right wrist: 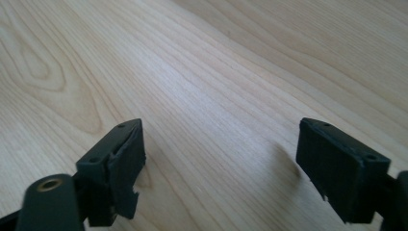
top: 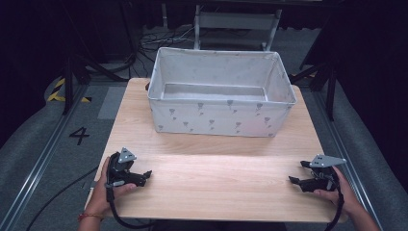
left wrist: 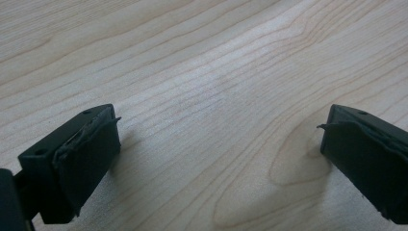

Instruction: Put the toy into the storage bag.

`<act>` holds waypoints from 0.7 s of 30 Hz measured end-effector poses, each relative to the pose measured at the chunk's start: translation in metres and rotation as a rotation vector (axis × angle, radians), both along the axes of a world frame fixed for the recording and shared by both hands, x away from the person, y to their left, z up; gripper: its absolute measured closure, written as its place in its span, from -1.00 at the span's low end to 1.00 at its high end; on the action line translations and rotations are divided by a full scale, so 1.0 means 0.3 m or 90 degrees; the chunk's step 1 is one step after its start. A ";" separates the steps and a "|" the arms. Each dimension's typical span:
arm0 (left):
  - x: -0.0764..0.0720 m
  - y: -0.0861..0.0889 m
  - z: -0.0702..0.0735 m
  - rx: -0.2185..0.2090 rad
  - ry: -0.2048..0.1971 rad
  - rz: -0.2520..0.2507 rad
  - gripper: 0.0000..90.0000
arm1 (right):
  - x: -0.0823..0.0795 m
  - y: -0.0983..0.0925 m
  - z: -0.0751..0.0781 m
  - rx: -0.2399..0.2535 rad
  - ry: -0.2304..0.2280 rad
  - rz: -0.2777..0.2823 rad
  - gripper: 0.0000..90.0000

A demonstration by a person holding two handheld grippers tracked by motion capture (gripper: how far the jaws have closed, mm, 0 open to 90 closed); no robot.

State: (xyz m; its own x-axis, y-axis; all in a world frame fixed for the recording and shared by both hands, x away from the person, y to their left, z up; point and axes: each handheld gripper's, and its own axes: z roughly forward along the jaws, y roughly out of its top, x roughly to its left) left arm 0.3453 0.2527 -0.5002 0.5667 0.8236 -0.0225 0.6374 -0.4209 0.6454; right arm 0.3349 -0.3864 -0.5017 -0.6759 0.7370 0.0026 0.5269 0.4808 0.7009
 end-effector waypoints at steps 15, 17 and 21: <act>-0.001 0.000 0.000 0.000 0.001 0.006 -0.99 | -0.001 -0.003 -0.016 0.024 -0.007 -0.012 -0.68; -0.002 -0.001 0.000 -0.001 0.003 0.006 -0.99 | -0.001 -0.003 -0.016 0.024 -0.006 -0.012 -0.68; 0.000 -0.001 0.000 -0.001 0.003 0.006 -0.99 | -0.001 -0.003 -0.016 0.024 -0.006 -0.012 -0.68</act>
